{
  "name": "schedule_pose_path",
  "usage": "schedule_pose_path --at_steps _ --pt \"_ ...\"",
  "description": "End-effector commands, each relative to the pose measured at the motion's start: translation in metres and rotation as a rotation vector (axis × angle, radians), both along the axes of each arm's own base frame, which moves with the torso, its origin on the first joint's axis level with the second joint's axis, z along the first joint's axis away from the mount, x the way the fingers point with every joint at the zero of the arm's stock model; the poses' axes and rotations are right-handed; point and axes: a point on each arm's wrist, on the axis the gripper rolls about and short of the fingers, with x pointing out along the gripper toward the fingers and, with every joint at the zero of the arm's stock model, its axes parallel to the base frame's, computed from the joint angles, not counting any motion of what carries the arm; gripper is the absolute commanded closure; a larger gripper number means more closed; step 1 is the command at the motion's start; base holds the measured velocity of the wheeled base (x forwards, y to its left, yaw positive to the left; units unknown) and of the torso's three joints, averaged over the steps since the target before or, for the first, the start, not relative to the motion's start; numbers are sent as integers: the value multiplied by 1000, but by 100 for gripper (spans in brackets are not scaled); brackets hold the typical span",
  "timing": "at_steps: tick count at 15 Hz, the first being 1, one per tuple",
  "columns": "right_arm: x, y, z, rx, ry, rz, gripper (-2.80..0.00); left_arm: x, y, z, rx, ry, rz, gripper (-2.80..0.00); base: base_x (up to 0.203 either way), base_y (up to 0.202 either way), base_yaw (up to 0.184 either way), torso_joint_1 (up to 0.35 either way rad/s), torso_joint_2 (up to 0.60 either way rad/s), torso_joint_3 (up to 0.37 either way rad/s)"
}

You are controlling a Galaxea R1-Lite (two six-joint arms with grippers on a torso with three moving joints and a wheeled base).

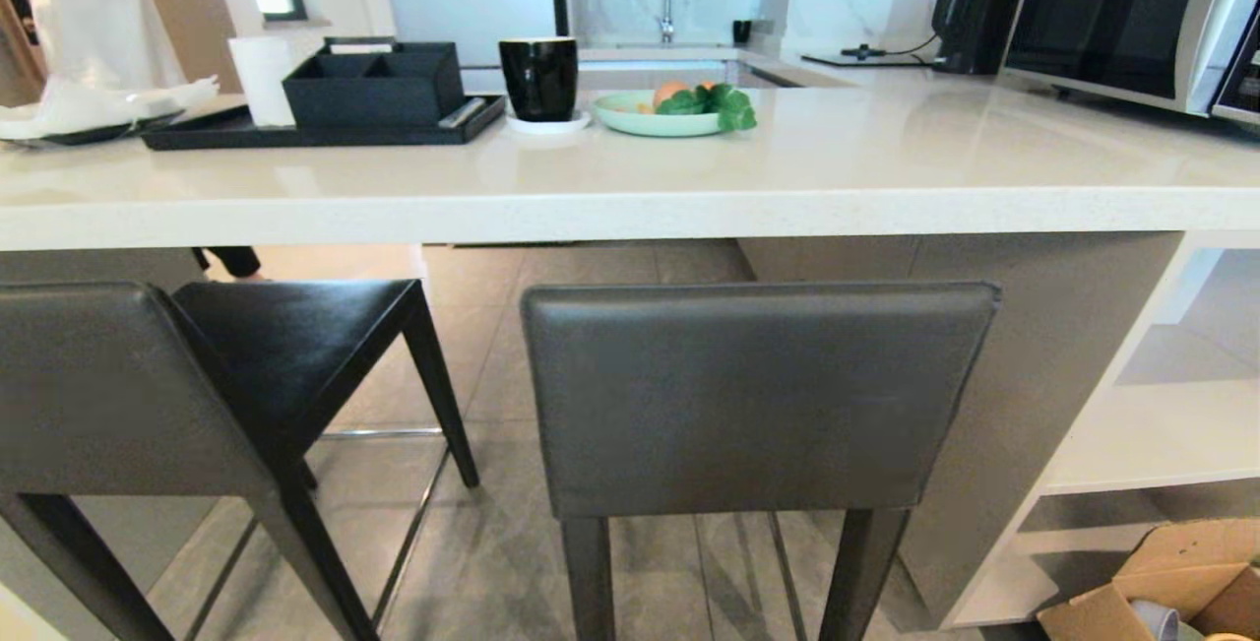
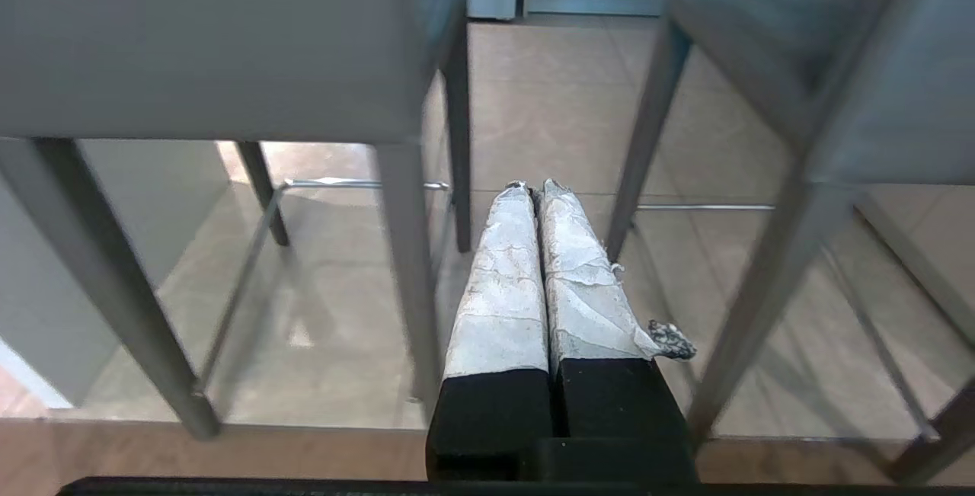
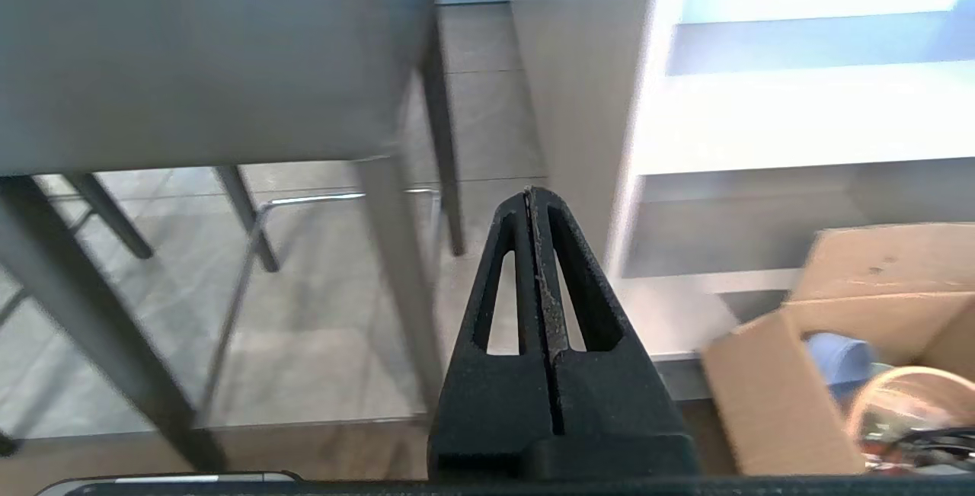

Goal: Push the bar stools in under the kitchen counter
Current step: Pull the gray chair out from under the dining table

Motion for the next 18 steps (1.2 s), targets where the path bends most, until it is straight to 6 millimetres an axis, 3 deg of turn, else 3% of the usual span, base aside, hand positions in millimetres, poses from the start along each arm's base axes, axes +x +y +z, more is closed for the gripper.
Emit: schedule_pose_path --at_steps 1,7,18 --pt "0 0 0 0 3 1 0 0 0 0 -1 1 1 0 0 -196 1 3 1 1" --pt "0 0 0 0 3 1 0 0 0 0 -1 1 -1 0 0 -176 1 4 2 2" --pt "0 0 0 2 3 -1 0 0 0 0 -1 1 -1 0 0 0 0 0 0 0"
